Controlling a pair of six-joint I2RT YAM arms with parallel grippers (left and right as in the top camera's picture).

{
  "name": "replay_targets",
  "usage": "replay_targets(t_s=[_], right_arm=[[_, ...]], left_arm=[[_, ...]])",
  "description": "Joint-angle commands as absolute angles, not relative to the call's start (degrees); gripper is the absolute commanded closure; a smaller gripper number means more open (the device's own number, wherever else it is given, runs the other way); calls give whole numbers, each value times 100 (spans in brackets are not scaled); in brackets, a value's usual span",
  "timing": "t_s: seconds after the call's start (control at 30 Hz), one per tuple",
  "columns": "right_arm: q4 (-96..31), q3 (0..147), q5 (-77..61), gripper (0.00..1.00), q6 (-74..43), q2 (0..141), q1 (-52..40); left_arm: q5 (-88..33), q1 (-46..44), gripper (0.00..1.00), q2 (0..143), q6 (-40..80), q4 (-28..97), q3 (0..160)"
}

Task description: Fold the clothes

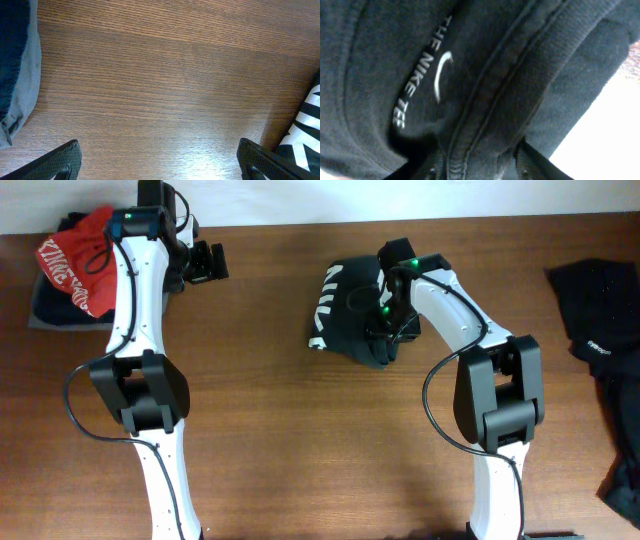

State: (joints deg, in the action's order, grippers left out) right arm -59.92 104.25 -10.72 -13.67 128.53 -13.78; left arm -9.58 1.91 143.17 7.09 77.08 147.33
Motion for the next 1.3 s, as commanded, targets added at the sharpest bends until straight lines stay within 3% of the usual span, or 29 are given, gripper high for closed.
replay_targets(t_s=[0.0, 0.1, 0.23, 0.37, 0.7, 0.83, 0.97, 1.0, 1.1, 1.13, 1.27], right_arm=[[-5883, 10326, -989, 53, -1382, 12707, -1299], [-5782, 10331, -985, 67, -1382, 12707, -1236], [-5784, 10333, -987, 73, -1382, 12707, -1076], [-5979, 10479, -987, 88, -1380, 12704, -871], [-6469, 11074, -904, 86, -1074, 12704, -746], [-6445, 11104, -139, 92, -1087, 12704, -735], [-6344, 11102, 683, 91, -1103, 12704, -735], [-6324, 11102, 871, 81, -1144, 12704, -735], [-6311, 11102, 1138, 11, -1238, 12704, -735], [-6313, 11102, 1133, 0, -1251, 12704, -735], [-6335, 11102, 1125, 1, -1299, 12704, -735]], left_arm=[[-961, 187, 1, 14346, 679, 7721, 14811], [-961, 187, 1, 14346, 679, 7721, 14811], [-961, 187, 1, 14346, 679, 7723, 14811], [-961, 187, 1, 14346, 679, 7723, 14811], [-958, 187, 1, 14346, 679, 7706, 14811], [-958, 187, 1, 14346, 676, 7721, 14811], [-961, 187, 1, 14346, 679, 7719, 14811], [-961, 187, 1, 14346, 679, 7721, 14811], [-961, 187, 1, 14346, 679, 7741, 14811], [-963, 187, 1, 14346, 676, 7756, 14811], [-1190, 180, 1, 14346, 676, 7859, 14811]])
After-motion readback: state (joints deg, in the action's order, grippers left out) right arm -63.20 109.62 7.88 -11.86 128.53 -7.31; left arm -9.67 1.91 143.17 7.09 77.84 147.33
